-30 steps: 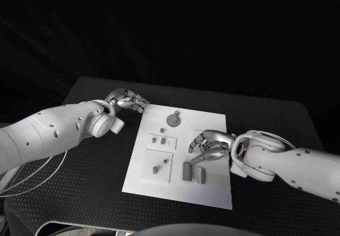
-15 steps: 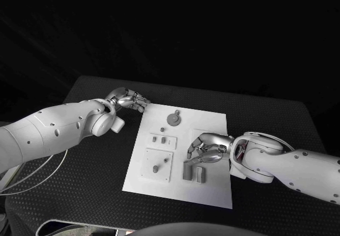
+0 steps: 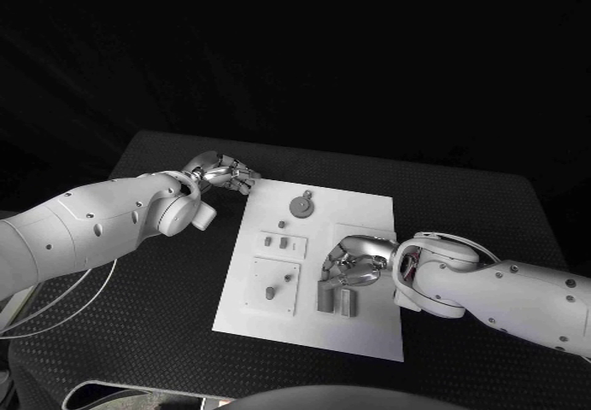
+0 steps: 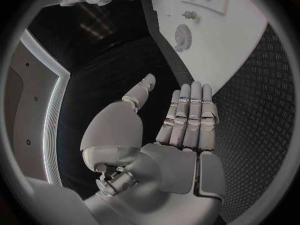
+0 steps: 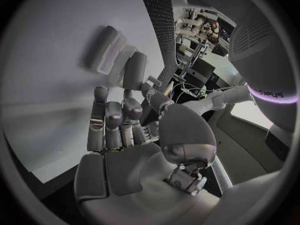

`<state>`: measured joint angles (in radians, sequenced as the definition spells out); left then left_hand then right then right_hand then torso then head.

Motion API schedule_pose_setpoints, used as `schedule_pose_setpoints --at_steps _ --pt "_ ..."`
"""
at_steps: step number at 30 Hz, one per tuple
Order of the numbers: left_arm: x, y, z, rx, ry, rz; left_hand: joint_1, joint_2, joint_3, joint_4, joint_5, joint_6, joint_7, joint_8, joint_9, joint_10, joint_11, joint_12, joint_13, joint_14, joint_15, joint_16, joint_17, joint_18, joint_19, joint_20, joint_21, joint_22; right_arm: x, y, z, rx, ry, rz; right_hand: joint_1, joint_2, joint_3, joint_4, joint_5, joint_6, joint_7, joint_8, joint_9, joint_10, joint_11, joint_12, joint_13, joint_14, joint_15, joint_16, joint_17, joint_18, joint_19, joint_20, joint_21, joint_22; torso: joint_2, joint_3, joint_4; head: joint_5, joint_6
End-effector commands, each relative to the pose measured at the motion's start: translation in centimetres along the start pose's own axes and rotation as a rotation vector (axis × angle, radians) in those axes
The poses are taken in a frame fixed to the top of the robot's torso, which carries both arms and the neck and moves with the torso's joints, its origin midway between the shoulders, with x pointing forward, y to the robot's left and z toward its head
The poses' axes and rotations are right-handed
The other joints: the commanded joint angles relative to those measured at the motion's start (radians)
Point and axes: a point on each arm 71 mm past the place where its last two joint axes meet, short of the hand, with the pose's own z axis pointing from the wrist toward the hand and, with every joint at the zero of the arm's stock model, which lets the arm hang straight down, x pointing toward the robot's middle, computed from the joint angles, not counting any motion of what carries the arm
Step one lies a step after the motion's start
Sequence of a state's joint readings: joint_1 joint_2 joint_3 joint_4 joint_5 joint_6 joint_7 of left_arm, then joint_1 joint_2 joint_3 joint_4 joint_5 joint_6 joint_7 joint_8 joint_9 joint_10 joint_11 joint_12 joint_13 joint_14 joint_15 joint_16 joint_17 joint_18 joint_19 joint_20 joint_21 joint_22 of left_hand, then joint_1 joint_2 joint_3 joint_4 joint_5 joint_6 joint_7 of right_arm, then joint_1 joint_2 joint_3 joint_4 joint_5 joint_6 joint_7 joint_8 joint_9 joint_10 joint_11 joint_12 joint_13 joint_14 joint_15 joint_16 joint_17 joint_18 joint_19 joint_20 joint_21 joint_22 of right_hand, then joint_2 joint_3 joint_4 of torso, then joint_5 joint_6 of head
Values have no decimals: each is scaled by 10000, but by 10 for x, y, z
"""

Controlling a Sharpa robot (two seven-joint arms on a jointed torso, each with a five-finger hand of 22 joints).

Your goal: Assemble the parts on the task board

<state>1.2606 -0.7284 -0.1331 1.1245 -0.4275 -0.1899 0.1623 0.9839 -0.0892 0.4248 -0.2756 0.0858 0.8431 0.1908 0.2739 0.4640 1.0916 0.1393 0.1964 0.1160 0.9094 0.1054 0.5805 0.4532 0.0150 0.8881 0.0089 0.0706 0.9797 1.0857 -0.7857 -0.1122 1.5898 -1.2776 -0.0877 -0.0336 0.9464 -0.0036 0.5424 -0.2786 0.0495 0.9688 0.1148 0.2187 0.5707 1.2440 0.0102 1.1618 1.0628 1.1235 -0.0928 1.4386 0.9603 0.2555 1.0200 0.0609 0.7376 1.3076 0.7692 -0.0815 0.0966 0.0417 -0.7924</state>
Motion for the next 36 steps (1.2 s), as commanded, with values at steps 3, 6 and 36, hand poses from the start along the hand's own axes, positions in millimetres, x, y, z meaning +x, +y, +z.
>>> schedule_pose_setpoints --at_steps 3,6,36 --pt "2 -1 0 40 145 -60 -113 14 -25 59 -42 -89 20 -6 -14 -98 4 22 11 -42 28 -56 27 39 -65 -5 -17 -20 10 -2 0 -42 514 -340 -46 64 -42 -5 25 33 25 -19 -38 0 -53 77 -1 -34 -60 56 -22 63 -75 2 65 200 5 2 -6 14 -4" --pt "1 -1 0 33 138 -59 -136 22 -25 74 -41 -97 23 -8 -17 -107 8 20 10 -43 29 -63 35 38 -67 -4 -17 -22 11 -1 0 -54 524 -300 -65 156 -33 9 26 79 18 -1 -47 5 -57 92 7 -37 -59 67 -32 63 -74 1 70 199 5 4 -15 18 9" --pt "2 0 0 0 171 -60 -232 62 -7 147 -38 -138 37 -18 -32 -144 19 16 9 -55 34 -109 82 42 -90 -1 -20 -38 6 -10 -3 -71 -96 -1000 698 559 -1 -153 27 740 -272 377 61 73 -340 264 141 -47 -303 197 -141 63 -102 -52 188 205 9 1 -10 31 -8"
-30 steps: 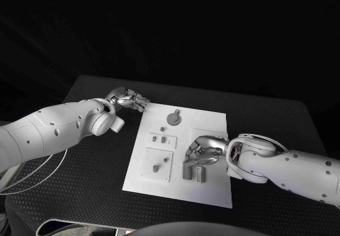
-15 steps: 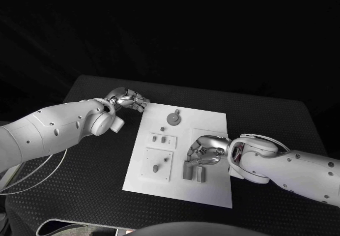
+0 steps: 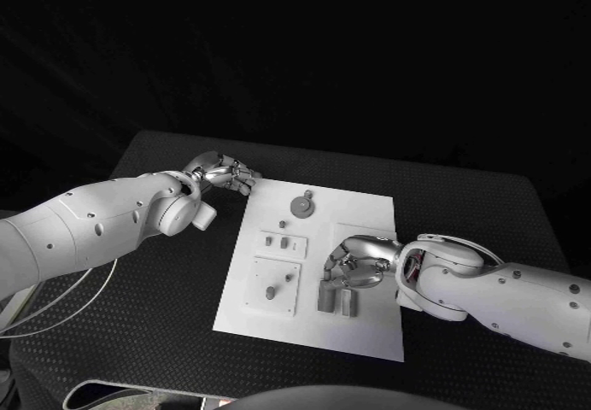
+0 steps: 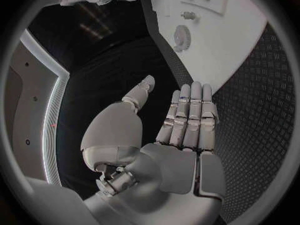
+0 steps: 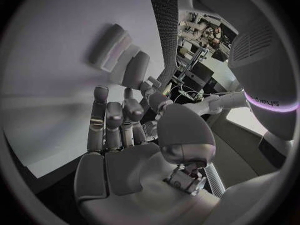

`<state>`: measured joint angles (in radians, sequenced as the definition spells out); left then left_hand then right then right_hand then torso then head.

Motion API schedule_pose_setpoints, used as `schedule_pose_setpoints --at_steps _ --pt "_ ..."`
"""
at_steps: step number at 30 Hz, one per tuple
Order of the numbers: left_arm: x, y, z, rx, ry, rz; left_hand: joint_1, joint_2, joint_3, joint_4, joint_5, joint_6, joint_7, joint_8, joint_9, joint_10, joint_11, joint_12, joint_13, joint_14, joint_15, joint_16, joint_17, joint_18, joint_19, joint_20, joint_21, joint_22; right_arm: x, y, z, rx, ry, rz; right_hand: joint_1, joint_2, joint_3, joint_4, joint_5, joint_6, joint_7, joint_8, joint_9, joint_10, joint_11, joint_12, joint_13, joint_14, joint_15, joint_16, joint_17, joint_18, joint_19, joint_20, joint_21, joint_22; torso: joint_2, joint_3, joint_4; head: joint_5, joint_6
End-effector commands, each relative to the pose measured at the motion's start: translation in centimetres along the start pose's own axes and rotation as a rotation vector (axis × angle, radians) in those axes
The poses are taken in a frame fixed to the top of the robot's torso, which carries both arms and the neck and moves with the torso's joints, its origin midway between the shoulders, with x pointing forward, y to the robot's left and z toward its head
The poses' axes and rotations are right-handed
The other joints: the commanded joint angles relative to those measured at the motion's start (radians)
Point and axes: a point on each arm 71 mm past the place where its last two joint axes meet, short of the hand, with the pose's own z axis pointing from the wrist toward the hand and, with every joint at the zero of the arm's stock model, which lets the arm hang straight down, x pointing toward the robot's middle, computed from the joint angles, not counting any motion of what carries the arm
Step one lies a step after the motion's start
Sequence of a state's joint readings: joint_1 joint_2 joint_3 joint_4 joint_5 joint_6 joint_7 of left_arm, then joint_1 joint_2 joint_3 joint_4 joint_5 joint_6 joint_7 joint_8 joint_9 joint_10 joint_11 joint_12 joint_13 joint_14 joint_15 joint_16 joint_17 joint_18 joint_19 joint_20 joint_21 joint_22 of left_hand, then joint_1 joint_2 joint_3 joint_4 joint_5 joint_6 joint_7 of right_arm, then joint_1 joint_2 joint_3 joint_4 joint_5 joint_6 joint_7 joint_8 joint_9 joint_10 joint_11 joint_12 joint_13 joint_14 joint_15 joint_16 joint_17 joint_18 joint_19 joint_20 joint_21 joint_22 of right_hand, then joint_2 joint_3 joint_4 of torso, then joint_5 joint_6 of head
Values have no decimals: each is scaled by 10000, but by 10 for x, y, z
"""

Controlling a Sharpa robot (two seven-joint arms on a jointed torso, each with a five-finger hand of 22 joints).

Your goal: Assemble the parts on the task board

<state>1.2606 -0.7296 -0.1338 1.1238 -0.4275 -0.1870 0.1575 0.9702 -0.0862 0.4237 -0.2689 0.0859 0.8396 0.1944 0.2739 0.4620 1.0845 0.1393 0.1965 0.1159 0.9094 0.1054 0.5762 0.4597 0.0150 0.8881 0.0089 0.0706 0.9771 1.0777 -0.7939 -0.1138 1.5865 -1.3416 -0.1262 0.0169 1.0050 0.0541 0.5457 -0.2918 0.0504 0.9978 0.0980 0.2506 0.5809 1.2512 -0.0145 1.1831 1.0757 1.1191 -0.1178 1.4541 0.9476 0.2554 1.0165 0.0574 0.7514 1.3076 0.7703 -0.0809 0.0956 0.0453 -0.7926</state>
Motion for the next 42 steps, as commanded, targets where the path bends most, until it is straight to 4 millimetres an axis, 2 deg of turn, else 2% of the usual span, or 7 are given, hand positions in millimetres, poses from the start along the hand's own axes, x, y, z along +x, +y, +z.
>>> schedule_pose_setpoints --at_steps 1,28,30,33,34,39,42 --pt "2 -1 0 59 164 -63 -96 33 5 81 -39 -103 1 -18 -13 -73 19 16 10 -55 34 -66 18 41 -91 -1 -19 -13 6 -8 -1 377 328 -434 126 -11 -33 -20 18 453 -106 61 -40 5 -95 55 16 -3 -55 43 -16 64 -65 -18 52 204 -1 -3 2 -5 -7" --pt "2 0 0 -19 168 -54 -81 35 23 61 -54 -131 12 -23 -21 -91 24 16 11 -66 40 -95 51 41 -107 5 -17 -17 1 -7 1 234 -605 -302 158 20 -98 -1 16 463 -112 71 -38 -15 -101 24 -34 3 -69 61 -46 64 -47 -8 71 198 -6 -4 6 -11 35" --pt "2 0 0 -21 165 -53 -83 35 23 61 -55 -133 13 -23 -21 -94 25 16 11 -67 41 -97 53 40 -109 6 -18 -17 -1 -5 0 26 -1015 -76 71 -234 -199 -2 17 387 -91 28 -60 -111 -83 -95 -163 -16 -61 40 -67 64 -68 6 61 193 -7 -8 7 -12 37" --pt "2 0 0 -18 176 -52 -89 32 21 62 -57 -136 15 -24 -22 -98 27 15 10 -69 42 -101 56 39 -112 8 -18 -18 -5 -1 -3 -339 -1517 17 -125 -1288 -396 56 24 -281 130 -356 -245 -207 105 -252 -264 -101 87 -54 -136 64 -133 27 -5 158 -6 -6 8 -11 22" --pt "2 0 0 -19 175 -52 -92 31 19 63 -59 -139 16 -25 -23 -101 28 14 10 -71 43 -104 58 39 -113 8 -18 -18 -6 0 -4 -439 -1703 48 -179 -1514 -428 61 27 -425 176 -437 -285 -240 168 -284 -284 -126 139 -78 -152 63 -156 39 -30 148 -6 -4 9 -13 22" --pt "1 0 0 -19 161 -50 -101 26 16 62 -62 -152 20 -30 -27 -109 31 11 9 -75 46 -111 64 38 -118 10 -19 -19 -9 2 -9 -734 -2103 -232 -352 -2187 -504 77 14 -1122 442 -818 -482 -616 429 -474 -354 -389 392 -251 -239 34 -402 146 -228 93 -4 -8 7 -37 41" --pt "2 0 0 -17 166 -52 -102 20 15 58 -63 -159 23 -33 -29 -116 34 9 8 -79 47 -116 68 38 -123 11 -20 -20 -10 2 -11 -805 -2265 -430 -364 -2276 -562 59 10 -1231 497 -871 -516 -742 487 -507 -363 -487 453 -289 -255 32 -483 175 -282 88 -7 -12 -3 -32 39"
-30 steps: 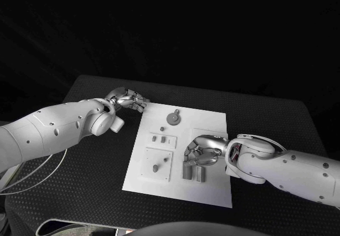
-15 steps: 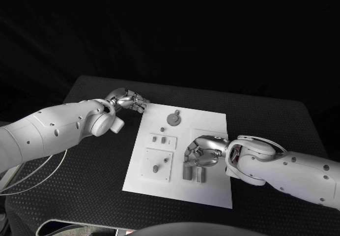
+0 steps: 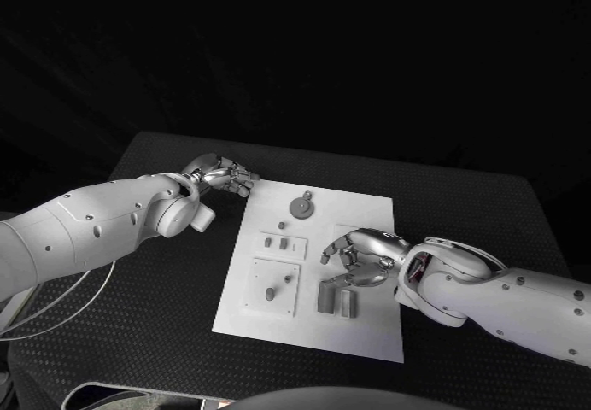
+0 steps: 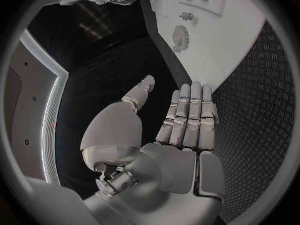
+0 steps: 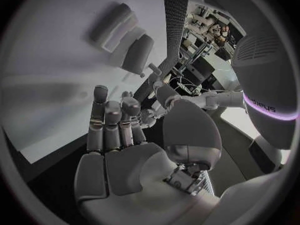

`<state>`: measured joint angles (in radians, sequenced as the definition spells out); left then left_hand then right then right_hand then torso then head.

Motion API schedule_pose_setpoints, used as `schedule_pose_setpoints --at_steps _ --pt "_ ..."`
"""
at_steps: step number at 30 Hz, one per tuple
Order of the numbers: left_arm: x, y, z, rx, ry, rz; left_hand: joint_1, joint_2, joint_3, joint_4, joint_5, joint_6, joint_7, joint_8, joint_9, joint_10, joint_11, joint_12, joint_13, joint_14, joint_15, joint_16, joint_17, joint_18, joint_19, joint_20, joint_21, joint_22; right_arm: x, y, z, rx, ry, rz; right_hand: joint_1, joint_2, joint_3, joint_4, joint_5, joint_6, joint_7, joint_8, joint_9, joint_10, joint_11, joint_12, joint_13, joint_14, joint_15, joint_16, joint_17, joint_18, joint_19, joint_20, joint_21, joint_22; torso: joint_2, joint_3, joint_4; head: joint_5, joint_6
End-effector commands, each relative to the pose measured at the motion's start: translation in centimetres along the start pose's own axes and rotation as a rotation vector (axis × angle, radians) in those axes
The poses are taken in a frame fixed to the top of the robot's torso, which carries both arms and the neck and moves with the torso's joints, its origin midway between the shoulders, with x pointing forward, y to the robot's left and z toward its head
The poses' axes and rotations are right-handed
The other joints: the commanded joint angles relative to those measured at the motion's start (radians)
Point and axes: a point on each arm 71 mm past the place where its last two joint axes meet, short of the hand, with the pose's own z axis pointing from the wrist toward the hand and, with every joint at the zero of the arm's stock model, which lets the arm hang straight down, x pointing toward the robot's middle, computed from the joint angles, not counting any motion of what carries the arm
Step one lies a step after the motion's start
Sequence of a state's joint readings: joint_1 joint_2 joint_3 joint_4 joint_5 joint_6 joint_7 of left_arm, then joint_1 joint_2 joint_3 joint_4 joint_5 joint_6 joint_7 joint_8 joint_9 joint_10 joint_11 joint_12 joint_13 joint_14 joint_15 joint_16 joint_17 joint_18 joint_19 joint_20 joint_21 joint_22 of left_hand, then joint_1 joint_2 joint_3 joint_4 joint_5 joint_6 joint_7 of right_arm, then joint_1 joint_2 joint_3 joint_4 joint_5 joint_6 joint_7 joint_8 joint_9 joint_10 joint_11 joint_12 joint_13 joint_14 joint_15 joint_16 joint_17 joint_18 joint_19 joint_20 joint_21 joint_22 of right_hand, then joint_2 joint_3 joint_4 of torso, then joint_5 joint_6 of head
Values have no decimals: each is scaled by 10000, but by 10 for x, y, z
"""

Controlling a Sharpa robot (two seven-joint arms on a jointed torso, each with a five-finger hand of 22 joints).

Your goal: Assemble the parts on the task board

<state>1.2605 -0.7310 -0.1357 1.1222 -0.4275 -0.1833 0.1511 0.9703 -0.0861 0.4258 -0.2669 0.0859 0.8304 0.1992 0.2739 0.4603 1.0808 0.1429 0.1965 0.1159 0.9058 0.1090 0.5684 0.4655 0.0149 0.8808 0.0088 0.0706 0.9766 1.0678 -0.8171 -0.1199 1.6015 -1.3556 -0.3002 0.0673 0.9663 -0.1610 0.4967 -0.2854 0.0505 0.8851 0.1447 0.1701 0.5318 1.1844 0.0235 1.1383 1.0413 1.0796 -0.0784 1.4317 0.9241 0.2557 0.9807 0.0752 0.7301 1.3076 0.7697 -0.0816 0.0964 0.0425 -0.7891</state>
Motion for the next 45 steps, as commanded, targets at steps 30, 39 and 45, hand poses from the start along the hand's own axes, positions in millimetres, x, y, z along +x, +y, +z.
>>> schedule_pose_setpoints --at_steps 30,39,45 --pt "4 -1 1 39 189 -60 -125 17 -13 37 -66 -82 -16 -34 -15 -94 4 8 8 -54 18 -59 31 37 -63 18 -19 -16 10 3 -23 4340 2457 2376 -2613 125 -505 2225 17 2176 -914 1368 735 1492 -807 1489 1262 811 -754 489 -123 61 870 -562 183 138 -37 -40 -71 -98 5" --pt "5 -1 1 31 217 -63 -153 3 -28 41 -69 -84 -15 -31 -16 -99 5 9 8 -56 21 -68 44 36 -68 21 -18 -17 11 13 -13 4204 2523 600 -3100 -788 263 3097 20 2329 -1051 1501 1015 1690 -958 1487 1353 990 -920 489 -202 61 1074 -760 197 154 -28 -40 -76 -110 0" --pt "7 -2 2 55 274 -71 -161 0 -32 43 -69 -85 -15 -30 -17 -100 6 9 8 -57 21 -71 47 37 -70 21 -17 -18 11 17 -3 4034 2214 -154 -3204 -1105 517 3458 25 2329 -1067 1514 1107 1711 -971 1434 1337 1020 -938 495 -222 61 1100 -777 214 171 -31 -46 -75 -144 13"
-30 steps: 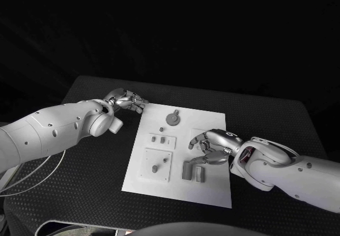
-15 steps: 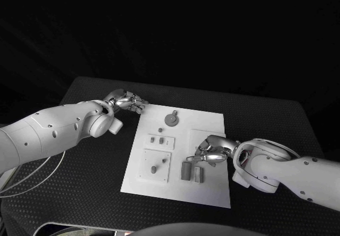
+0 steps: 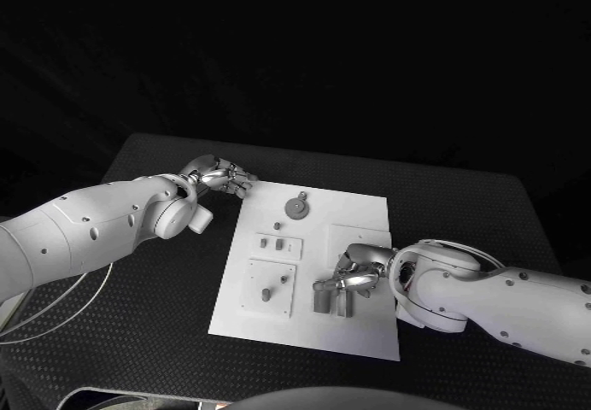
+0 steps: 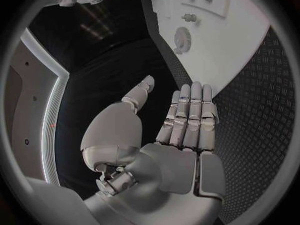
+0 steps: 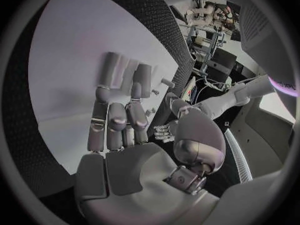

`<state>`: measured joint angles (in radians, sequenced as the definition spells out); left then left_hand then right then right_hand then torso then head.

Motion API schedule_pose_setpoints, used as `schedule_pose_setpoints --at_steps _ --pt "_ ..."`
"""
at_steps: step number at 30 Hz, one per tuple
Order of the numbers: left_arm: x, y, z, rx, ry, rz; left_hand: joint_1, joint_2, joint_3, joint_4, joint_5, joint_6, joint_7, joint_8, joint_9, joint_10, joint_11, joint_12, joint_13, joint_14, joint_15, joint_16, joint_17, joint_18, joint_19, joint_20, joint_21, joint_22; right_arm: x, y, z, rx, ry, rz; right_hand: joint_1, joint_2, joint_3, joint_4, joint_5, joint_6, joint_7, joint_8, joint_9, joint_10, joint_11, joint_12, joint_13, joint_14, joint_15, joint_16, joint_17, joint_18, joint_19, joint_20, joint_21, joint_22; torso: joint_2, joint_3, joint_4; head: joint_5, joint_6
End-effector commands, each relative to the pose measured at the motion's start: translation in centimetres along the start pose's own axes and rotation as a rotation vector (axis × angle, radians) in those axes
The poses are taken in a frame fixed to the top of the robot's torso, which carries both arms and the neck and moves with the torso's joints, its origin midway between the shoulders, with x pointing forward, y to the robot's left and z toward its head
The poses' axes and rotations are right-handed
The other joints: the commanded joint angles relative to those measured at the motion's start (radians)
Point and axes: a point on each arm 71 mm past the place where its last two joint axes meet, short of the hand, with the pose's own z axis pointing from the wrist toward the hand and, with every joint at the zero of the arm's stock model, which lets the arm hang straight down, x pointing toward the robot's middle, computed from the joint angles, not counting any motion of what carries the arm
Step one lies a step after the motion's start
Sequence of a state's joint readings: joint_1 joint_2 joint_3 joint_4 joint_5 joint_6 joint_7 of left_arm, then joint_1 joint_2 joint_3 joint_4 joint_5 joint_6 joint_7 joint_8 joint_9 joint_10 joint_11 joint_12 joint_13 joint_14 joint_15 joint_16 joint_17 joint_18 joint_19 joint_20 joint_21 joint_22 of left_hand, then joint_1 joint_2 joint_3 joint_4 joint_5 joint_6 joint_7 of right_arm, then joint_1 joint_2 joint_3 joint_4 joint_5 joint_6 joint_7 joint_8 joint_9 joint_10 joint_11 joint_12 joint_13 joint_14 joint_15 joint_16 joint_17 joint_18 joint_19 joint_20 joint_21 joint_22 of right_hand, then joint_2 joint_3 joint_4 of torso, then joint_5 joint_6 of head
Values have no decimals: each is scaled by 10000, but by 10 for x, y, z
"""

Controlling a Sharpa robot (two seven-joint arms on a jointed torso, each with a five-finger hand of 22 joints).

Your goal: Assemble the parts on the task board

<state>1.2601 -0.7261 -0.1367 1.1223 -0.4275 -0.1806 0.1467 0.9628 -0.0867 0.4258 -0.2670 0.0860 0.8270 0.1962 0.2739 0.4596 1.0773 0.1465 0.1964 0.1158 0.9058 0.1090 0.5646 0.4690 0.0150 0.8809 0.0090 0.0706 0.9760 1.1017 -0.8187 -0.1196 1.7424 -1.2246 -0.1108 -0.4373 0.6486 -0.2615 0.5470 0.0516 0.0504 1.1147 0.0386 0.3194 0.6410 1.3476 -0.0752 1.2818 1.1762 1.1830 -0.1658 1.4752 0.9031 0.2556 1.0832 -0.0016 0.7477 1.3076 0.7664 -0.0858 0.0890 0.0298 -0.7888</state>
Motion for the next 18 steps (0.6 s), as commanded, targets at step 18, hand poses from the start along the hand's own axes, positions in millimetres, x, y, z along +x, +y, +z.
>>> schedule_pose_setpoints --at_steps 18 --pt "3 0 -1 -4 225 -60 -116 4 -44 52 -70 -58 16 -29 -13 -68 -29 12 10 -56 22 -41 27 38 -73 21 -15 -12 7 -7 12 718 -50 -1853 -1 -36 110 254 27 22 -10 24 88 83 14 -57 -42 3 -63 73 -25 62 75 -17 68 190 9 13 33 127 -28"
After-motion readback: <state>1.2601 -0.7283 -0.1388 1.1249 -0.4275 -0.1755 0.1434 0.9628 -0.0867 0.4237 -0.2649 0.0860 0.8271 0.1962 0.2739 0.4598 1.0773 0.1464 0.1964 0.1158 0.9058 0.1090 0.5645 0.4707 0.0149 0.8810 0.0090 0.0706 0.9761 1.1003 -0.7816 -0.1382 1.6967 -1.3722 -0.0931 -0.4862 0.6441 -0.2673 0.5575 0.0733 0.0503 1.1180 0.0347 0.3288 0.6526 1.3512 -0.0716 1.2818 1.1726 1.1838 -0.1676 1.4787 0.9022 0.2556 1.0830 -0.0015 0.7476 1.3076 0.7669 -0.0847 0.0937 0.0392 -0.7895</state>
